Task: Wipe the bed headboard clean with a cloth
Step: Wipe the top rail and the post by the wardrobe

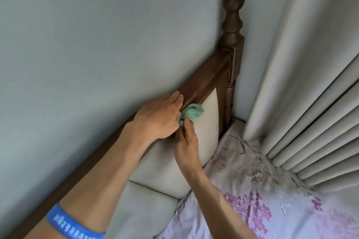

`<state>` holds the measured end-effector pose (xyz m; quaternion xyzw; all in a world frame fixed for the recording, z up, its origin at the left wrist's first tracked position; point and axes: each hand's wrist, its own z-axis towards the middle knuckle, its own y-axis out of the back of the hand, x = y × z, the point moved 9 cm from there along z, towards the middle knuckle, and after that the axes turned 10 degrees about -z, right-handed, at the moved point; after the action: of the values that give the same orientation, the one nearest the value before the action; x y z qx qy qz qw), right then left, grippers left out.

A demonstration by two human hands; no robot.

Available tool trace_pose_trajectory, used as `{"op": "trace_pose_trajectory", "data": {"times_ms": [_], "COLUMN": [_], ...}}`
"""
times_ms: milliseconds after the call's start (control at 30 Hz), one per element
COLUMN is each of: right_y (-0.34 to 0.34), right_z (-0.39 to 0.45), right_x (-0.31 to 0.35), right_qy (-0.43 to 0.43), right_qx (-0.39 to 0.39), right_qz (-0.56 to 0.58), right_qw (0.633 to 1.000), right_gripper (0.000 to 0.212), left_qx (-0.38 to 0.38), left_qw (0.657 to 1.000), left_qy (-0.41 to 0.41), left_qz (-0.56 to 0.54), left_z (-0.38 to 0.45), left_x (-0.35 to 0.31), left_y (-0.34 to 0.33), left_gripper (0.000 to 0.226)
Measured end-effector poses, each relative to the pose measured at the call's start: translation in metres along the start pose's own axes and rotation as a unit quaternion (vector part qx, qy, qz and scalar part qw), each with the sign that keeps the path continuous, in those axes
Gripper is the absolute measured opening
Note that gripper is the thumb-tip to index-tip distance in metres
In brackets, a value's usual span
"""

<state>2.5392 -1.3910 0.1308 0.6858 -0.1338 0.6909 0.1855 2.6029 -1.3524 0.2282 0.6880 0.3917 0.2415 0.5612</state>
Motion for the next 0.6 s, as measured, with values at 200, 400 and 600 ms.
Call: {"op": "trace_pose_trajectory", "data": {"times_ms": [200, 400, 600], "right_y": [0.054, 0.041, 0.052], "right_z": [0.103, 0.083, 0.129], "right_x": [-0.007, -0.017, -0.018], "right_qy": [-0.095, -0.026, -0.026], "right_qx": [-0.023, -0.039, -0.064], "right_qz": [0.059, -0.049, -0.027], "right_qw": [0.993, 0.998, 0.997], "right_gripper": [0.033, 0.033, 0.046], "left_qx": [0.038, 0.025, -0.006], "left_qw": [0.999, 0.999, 0.999], "left_qy": [-0.007, -0.011, -0.025], "left_qz": [-0.004, -0.023, -0.025], "left_z": [0.031, 0.030, 0.031], "left_x": [0.000, 0.000, 0.000], "left_y": [-0.010, -0.009, -0.008], "left_gripper": [0.061, 0.062, 0.062]}}
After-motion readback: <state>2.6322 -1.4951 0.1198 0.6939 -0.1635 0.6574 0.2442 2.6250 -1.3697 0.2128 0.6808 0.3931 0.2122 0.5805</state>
